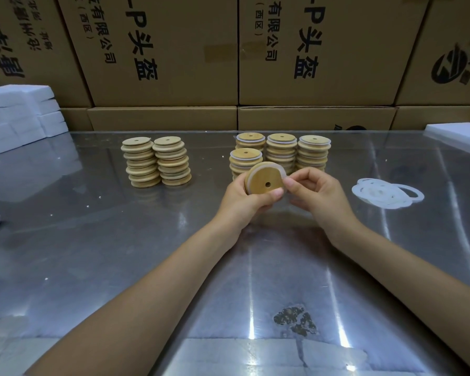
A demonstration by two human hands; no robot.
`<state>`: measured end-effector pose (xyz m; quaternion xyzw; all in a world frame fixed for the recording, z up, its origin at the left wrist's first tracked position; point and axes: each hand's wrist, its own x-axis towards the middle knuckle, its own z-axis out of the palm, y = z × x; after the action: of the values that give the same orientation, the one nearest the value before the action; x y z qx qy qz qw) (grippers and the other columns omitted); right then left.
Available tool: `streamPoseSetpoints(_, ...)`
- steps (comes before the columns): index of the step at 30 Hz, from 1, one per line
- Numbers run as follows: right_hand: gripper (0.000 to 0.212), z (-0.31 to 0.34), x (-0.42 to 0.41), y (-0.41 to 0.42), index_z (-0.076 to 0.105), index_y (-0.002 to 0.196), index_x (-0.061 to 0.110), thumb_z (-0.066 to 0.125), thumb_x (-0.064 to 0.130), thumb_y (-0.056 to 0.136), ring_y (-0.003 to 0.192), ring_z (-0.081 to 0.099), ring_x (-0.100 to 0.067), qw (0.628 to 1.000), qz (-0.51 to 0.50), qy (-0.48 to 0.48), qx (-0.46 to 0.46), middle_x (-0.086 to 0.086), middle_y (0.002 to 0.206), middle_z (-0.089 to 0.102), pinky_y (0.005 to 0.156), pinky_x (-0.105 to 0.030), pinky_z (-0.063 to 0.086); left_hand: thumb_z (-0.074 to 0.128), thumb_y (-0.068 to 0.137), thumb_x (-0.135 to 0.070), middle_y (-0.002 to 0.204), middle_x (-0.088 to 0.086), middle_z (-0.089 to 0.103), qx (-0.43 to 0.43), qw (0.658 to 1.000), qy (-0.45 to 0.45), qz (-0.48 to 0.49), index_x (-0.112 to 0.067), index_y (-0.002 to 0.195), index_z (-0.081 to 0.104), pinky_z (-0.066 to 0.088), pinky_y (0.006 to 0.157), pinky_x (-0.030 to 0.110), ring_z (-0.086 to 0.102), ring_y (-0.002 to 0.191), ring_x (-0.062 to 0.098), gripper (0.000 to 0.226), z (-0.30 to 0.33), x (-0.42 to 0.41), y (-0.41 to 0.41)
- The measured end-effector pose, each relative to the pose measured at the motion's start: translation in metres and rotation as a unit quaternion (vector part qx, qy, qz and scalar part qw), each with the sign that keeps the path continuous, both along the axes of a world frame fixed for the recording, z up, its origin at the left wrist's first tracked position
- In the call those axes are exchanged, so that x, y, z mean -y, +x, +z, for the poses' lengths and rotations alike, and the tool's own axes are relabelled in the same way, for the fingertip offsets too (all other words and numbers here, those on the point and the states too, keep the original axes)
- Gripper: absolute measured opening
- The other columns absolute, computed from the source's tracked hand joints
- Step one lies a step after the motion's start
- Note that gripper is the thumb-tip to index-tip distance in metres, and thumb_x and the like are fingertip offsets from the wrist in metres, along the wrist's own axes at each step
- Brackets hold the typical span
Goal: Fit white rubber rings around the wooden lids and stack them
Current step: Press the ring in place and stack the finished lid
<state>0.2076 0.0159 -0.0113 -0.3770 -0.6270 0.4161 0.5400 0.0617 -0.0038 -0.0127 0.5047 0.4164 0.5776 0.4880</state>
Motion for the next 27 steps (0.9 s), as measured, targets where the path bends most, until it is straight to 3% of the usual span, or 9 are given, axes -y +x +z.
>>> streamPoseSetpoints(6,0.007,-0.001,-0.003,-0.001,0.060,0.086,0.016,0.057,0.017,0.093,0.071,0.066,0.003,0.995,0.010,-0.080,-0.058,0.008,0.077,0.069,0.073,-0.018,0.050,0.068,0.083,-0.002,0.115,0.018,0.064,0.004,1.000,-0.006,-0.018,-0.006,0.124,0.055,0.051,0.076,0.026,0.061,0.112,0.033,0.043,0.000,0.000,0.001)
streamPoseSetpoints(12,0.007,0.001,-0.002,0.003,0.065,0.085,0.019,0.062,0.021,0.090,0.081,0.070,-0.003,0.998,0.000,-0.052,-0.025,0.007,0.078,0.073,0.074,-0.021,0.051,0.068,0.083,-0.003,0.122,0.023,0.061,-0.002,1.000,0.003,-0.009,-0.006,0.124,0.054,0.051,0.076,0.028,0.060,0.113,0.035,0.044,-0.001,-0.001,0.001)
streamPoseSetpoints(16,0.008,-0.001,-0.003,0.004,0.065,0.085,0.017,0.062,0.019,0.091,0.074,0.069,0.000,0.998,-0.016,-0.057,-0.022,0.010,0.072,0.072,0.069,-0.018,0.050,0.075,0.079,-0.008,0.109,0.008,0.065,-0.099,0.993,0.051,0.027,-0.010,0.120,0.055,0.052,0.077,0.025,0.064,0.102,0.020,0.046,-0.003,-0.003,0.001)
streamPoseSetpoints(21,0.007,0.002,-0.007,0.008,0.066,0.081,0.020,0.066,0.022,0.087,0.082,0.062,-0.006,0.998,-0.055,-0.008,-0.007,0.005,0.082,0.068,0.068,-0.022,0.050,0.080,0.074,-0.025,0.090,-0.010,0.067,-0.294,0.949,0.086,0.069,-0.029,0.098,0.059,0.052,0.082,0.024,0.065,0.088,0.009,0.032,-0.008,-0.008,-0.004)
streamPoseSetpoints(25,0.012,0.004,-0.010,0.009,0.065,0.075,0.023,0.068,0.019,0.085,0.068,0.058,0.002,0.995,-0.064,0.061,0.042,0.012,0.071,0.066,0.066,-0.025,0.051,0.076,0.078,-0.032,0.082,-0.008,0.070,-0.298,0.948,0.076,0.081,-0.033,0.089,0.064,0.055,0.070,0.026,0.068,0.081,0.011,0.016,-0.010,-0.009,-0.005)
streamPoseSetpoints(27,0.014,0.002,-0.011,0.008,0.065,0.074,0.024,0.068,0.016,0.086,0.066,0.059,0.004,0.993,-0.056,0.086,0.060,0.016,0.068,0.065,0.067,-0.022,0.050,0.074,0.080,-0.034,0.084,-0.005,0.072,-0.278,0.955,0.065,0.075,-0.029,0.092,0.069,0.056,0.074,0.031,0.068,0.081,0.013,0.013,-0.009,-0.009,-0.004)
